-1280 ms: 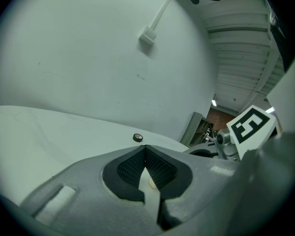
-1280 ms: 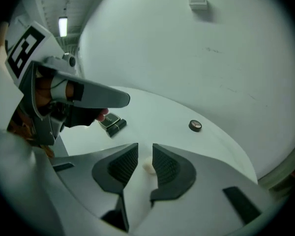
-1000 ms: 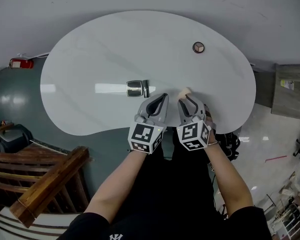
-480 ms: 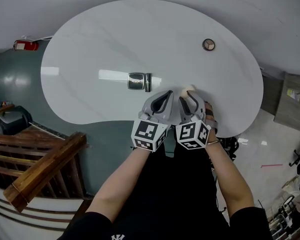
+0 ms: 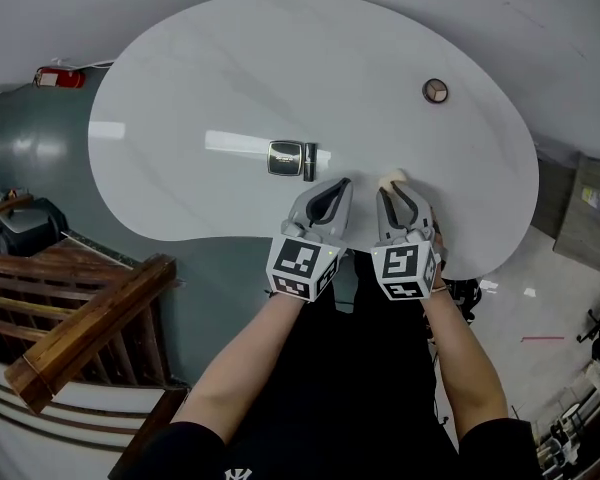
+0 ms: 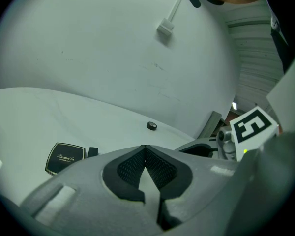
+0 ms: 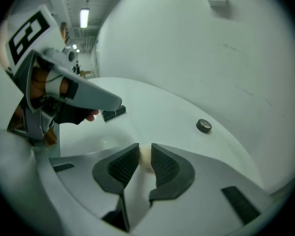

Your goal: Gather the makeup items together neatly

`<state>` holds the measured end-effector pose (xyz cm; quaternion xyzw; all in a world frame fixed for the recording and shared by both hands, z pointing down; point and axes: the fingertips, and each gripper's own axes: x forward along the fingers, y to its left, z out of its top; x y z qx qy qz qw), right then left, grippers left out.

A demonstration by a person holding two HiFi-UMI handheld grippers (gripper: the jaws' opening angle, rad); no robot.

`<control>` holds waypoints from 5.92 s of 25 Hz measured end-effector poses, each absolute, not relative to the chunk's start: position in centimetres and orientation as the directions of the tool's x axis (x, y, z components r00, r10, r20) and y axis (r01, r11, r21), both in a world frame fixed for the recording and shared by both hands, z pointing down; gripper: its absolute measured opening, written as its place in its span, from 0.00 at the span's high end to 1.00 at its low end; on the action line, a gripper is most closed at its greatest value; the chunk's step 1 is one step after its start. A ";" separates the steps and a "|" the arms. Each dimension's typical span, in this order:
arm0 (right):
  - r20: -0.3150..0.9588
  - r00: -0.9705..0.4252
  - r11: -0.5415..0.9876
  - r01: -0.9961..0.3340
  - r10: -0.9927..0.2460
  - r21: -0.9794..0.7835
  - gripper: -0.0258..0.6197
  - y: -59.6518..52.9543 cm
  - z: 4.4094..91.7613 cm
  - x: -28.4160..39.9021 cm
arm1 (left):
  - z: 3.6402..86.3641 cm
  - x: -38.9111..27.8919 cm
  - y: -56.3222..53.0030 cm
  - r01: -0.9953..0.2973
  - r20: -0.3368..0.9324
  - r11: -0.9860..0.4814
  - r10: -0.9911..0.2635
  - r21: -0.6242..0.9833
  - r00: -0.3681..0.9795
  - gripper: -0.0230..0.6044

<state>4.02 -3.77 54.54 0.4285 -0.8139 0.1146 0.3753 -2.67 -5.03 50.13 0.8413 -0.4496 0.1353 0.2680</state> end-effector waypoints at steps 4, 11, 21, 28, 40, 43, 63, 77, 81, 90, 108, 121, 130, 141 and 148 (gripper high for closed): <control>0.666 -0.440 0.456 -0.875 -0.602 -0.166 0.82 -4.5 53.3 4.3 | 49.6 -3.7 -4.9 -0.832 0.462 -0.452 -0.692 0.322 0.555 0.95; 0.593 -0.522 0.393 -0.853 -0.613 -0.344 0.82 -6.1 51.9 0.9 | 49.2 -5.9 -4.8 -0.841 0.456 -0.440 -0.707 0.315 0.541 0.95; 0.556 -0.578 0.337 -0.810 -0.597 -0.480 0.82 -6.7 52.0 -3.7 | 48.3 -9.2 -5.6 -0.852 0.437 -0.428 -0.732 0.302 0.523 0.95; 0.465 -0.655 0.241 -0.698 -0.595 -0.674 0.82 -7.7 52.1 -5.7 | 48.0 -11.1 -6.0 -0.857 0.434 -0.421 -0.740 0.298 0.515 0.95; 0.398 -0.674 0.101 -0.574 -0.623 -0.813 0.81 -8.0 53.8 -5.5 | 48.3 -12.2 -6.5 -0.851 0.440 -0.436 -0.729 0.294 0.525 0.95; 0.405 -0.674 0.093 -0.575 -0.618 -0.813 0.79 -7.6 54.1 -5.2 | 48.3 -11.9 -6.6 -0.846 0.439 -0.445 -0.723 0.295 0.533 0.95; 0.328 -0.703 0.037 -0.449 -0.631 -0.893 0.75 -7.6 54.3 -4.8 | 48.3 -11.1 -6.3 -0.823 0.448 -0.494 -0.691 0.280 0.567 0.95; 0.327 -0.678 0.094 -0.504 -0.658 -0.859 0.76 -6.3 50.0 -1.0 | 46.1 -5.7 -6.1 -0.759 0.422 -0.591 -0.636 0.273 0.647 0.95; 0.329 -0.650 0.126 -0.550 -0.685 -0.826 0.76 -6.4 48.5 1.8 | 44.8 -2.1 -6.2 -0.719 0.398 -0.638 -0.604 0.277 0.690 0.95; 0.409 -0.595 0.240 -0.724 -0.692 -0.646 0.76 -8.0 47.2 8.8 | 44.7 6.1 -8.0 -0.681 0.377 -0.674 -0.575 0.287 0.727 0.95; 0.562 -0.503 0.329 -0.862 -0.657 -0.386 0.67 -18.6 53.6 14.8 | 49.2 10.1 -17.3 -0.810 0.427 -0.489 -0.689 0.323 0.586 0.95; 0.686 -0.399 0.413 -0.897 -0.609 -0.155 0.58 -22.4 56.9 13.9 | 51.2 8.5 -18.3 -0.846 0.455 -0.397 -0.717 0.356 0.528 0.95; 0.771 -0.333 0.461 -0.886 -0.542 -0.058 0.62 -22.8 57.9 13.4 | 51.0 7.3 -17.9 -0.854 0.452 -0.369 -0.731 0.367 0.511 0.95; 0.714 -0.384 0.468 -0.879 -0.585 -0.090 0.62 -20.1 55.2 12.7 | 49.7 7.3 -15.0 -0.849 0.436 -0.383 -0.736 0.364 0.519 0.95; 0.693 -0.419 0.475 -0.871 -0.586 -0.125 0.62 -14.9 53.1 12.9 | 47.6 6.6 -10.7 -0.860 0.424 -0.384 -0.754 0.337 0.503 0.95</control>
